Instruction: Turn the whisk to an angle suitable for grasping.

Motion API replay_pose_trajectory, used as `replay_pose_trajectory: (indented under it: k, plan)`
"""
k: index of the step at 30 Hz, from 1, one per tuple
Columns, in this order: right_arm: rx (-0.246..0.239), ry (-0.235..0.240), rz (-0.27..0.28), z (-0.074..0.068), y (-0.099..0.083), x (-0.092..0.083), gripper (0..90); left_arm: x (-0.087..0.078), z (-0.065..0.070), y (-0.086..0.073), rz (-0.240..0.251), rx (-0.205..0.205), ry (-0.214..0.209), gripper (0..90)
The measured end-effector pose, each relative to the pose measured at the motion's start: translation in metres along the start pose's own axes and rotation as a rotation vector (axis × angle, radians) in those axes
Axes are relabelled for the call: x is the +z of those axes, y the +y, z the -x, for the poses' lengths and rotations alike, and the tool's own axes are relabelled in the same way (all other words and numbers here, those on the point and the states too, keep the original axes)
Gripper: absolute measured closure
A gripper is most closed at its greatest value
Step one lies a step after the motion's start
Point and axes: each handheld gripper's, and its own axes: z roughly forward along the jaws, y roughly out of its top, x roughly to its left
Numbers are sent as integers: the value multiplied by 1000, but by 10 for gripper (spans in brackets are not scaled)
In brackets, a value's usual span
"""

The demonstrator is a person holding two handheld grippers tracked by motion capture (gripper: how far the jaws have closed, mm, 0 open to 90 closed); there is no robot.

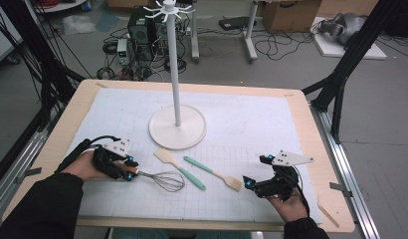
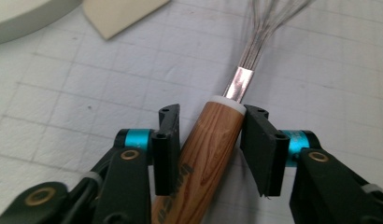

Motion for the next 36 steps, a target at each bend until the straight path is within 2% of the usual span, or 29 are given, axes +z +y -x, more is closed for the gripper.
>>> replay_pose_trajectory:
  k: [2,4,5,6,8,9,13,16,19,25,32,36]
  plan:
    - [1,-1,1,0,0,0,10,0,2,0,-4,2,-9,612]
    - [2,-1,2,0,0,0,10,-2,1,1,-40,41,-23,622]
    - [-2,-2,1,0,0,0,10,0,4,1,-12,-4,-19,622]
    - [-2,-2,1,0,0,0,10,1,4,1,-19,-19,-25,614]
    - [0,-2,1,0,0,0,10,0,5,2,-39,-1,-15,608]
    - [2,-3,2,0,0,0,10,1,6,2,-30,-1,-11,615]
    - [-1,-3,1,0,0,0,10,0,9,2,-29,16,-48,657]
    - [-2,-3,0,0,0,0,10,-1,12,4,-40,24,-49,700]
    - [2,-4,1,-1,1,0,10,-1,15,4,-45,23,-51,701]
    - [2,-3,-1,-1,1,0,10,-5,19,6,-48,47,-42,705]
    - [0,-4,3,-1,1,0,10,-9,20,8,-36,37,-35,707]
    - [4,-3,4,-1,1,0,10,-13,21,8,-9,30,-29,707]
